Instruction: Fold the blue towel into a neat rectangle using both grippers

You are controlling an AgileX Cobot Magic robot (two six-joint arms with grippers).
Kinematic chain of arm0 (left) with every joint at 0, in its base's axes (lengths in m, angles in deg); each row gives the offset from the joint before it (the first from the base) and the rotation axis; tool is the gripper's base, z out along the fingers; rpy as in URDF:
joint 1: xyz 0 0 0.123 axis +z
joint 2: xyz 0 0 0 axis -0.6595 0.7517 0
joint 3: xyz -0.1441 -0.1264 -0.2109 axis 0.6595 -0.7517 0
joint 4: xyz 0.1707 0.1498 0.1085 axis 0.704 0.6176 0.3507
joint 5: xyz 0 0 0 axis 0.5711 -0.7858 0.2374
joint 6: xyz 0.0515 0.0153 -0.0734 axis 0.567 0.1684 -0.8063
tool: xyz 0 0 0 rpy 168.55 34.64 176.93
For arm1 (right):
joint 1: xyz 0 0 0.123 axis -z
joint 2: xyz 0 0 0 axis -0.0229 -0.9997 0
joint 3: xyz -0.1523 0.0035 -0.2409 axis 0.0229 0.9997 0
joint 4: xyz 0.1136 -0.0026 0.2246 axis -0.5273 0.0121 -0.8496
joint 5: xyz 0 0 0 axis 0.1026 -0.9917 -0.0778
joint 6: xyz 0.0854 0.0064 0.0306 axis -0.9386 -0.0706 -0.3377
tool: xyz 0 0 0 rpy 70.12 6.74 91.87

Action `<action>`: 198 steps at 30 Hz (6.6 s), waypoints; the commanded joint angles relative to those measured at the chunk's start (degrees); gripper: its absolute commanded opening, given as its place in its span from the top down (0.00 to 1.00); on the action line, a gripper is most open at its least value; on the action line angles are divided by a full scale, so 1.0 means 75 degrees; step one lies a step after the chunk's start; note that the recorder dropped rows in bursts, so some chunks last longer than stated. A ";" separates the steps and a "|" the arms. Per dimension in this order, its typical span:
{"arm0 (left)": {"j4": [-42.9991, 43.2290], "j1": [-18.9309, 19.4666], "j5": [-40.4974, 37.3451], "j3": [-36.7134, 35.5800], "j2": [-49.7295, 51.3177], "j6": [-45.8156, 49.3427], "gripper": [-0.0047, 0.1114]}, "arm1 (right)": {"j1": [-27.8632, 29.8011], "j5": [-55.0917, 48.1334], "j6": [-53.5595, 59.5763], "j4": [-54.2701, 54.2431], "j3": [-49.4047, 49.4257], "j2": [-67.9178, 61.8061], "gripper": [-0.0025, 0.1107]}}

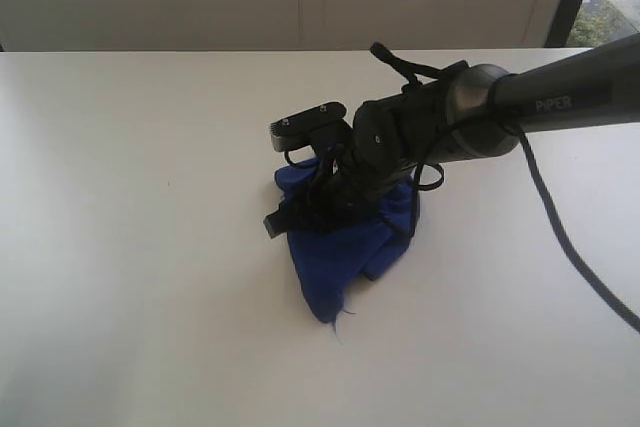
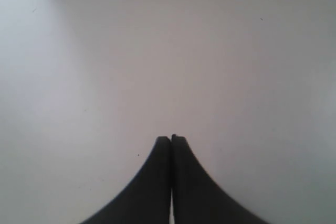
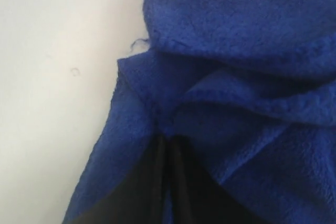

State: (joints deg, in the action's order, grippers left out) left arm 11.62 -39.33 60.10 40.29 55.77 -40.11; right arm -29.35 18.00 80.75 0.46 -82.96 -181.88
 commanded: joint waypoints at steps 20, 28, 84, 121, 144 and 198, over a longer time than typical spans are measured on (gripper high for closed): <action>0.0015 0.0033 0.0034 -0.0040 -0.0032 0.0001 0.95 | 0.0189 -0.0831 -0.0416 0.0210 -0.0014 0.1313 0.98; 0.0015 0.0033 0.0034 -0.0040 -0.0032 0.0001 0.95 | 0.0996 -0.2059 -0.0712 0.0421 -0.0014 0.2015 0.98; 0.0018 0.0033 0.3614 -0.0040 -0.0032 -0.0194 0.95 | 0.1095 -0.1218 -0.1065 0.1525 0.0820 0.2087 0.98; -0.9837 -0.2402 -0.2021 0.8747 1.4023 1.2280 0.96 | 0.1095 -0.1305 -0.1193 0.1500 0.0820 0.2087 0.98; -0.9866 -0.2938 -0.1865 0.9343 1.5669 1.6240 0.58 | 0.1095 -0.1232 -0.1391 0.1500 0.0820 0.2087 0.98; -1.0006 -0.3551 -0.0083 0.9921 1.5347 1.5965 0.96 | 0.1095 -0.1138 -0.1391 0.1484 0.0820 0.2087 0.98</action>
State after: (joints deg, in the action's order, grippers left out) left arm -62.08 -65.79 60.68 114.71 172.20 72.45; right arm -21.58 9.48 70.59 11.39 -77.06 -166.31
